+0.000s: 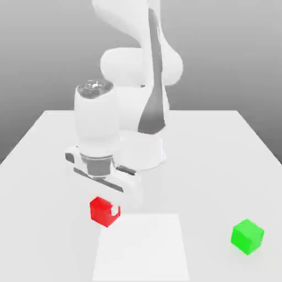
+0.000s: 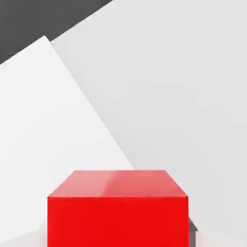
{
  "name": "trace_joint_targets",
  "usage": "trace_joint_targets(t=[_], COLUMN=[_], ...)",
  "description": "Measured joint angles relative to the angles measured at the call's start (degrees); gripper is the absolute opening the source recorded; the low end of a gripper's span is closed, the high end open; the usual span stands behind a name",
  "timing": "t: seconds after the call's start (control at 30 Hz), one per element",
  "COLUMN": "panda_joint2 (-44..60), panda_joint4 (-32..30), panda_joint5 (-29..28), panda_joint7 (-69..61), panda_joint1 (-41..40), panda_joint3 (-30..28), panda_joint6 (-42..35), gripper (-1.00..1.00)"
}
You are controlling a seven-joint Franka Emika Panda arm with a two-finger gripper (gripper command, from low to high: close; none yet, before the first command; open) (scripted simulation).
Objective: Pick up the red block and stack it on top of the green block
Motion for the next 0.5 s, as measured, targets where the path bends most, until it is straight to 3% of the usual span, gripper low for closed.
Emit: trace_joint_targets(t=[0.3, 0.47, 0.5], panda_joint2=[4.3, 13.2, 14.3], panda_joint4=[12.3, 13.9, 14.0], panda_joint5=[-2.5, -8.5, -9.3], panda_joint7=[-4.5, -0.7, -0.2], panda_joint1=[23.2, 26.1, 26.5], panda_joint3=[13.4, 10.8, 10.4], panda_joint6=[-8.3, -1.3, -0.3], gripper=[-1.0, -1.0, 1.0])
